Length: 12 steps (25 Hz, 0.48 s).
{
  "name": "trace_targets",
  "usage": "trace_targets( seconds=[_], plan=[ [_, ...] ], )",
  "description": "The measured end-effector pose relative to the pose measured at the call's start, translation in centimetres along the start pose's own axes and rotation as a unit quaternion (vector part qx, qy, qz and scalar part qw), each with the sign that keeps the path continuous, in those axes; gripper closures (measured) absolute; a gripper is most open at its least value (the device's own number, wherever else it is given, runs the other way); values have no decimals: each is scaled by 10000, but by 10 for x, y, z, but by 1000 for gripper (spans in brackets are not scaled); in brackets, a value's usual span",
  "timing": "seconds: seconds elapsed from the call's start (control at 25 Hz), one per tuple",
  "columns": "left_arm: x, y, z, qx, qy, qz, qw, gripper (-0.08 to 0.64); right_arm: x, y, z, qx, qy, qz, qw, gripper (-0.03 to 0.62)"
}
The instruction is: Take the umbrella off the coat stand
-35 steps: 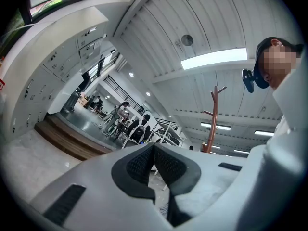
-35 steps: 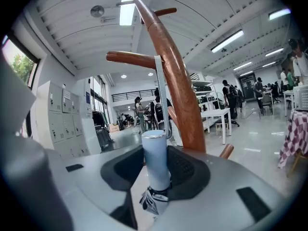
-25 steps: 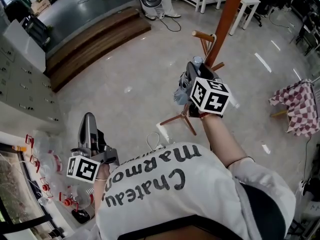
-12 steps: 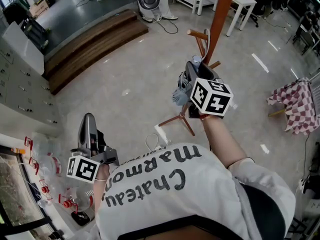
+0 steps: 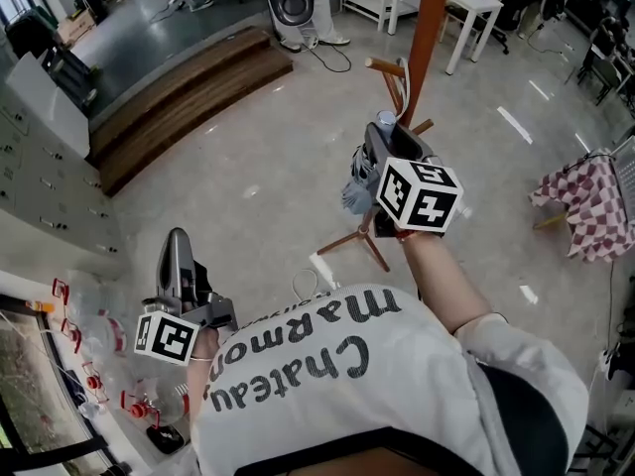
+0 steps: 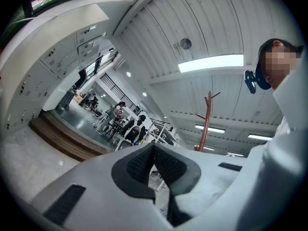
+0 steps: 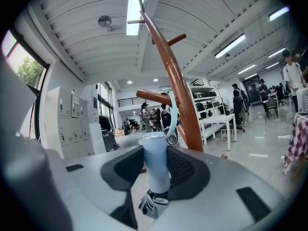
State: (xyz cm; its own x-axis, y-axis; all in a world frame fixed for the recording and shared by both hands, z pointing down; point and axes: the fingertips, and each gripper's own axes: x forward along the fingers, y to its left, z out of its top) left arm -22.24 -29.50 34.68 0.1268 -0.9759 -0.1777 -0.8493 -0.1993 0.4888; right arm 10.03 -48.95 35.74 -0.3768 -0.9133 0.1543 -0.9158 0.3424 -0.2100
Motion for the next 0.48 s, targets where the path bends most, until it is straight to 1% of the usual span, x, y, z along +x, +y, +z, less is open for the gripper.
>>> trace_targets(
  seconds=[0.48],
  plan=[
    [-16, 3, 8, -67, -51, -57, 9999, 538, -19, 19, 10, -56, -102, 55, 9999, 430]
  ],
)
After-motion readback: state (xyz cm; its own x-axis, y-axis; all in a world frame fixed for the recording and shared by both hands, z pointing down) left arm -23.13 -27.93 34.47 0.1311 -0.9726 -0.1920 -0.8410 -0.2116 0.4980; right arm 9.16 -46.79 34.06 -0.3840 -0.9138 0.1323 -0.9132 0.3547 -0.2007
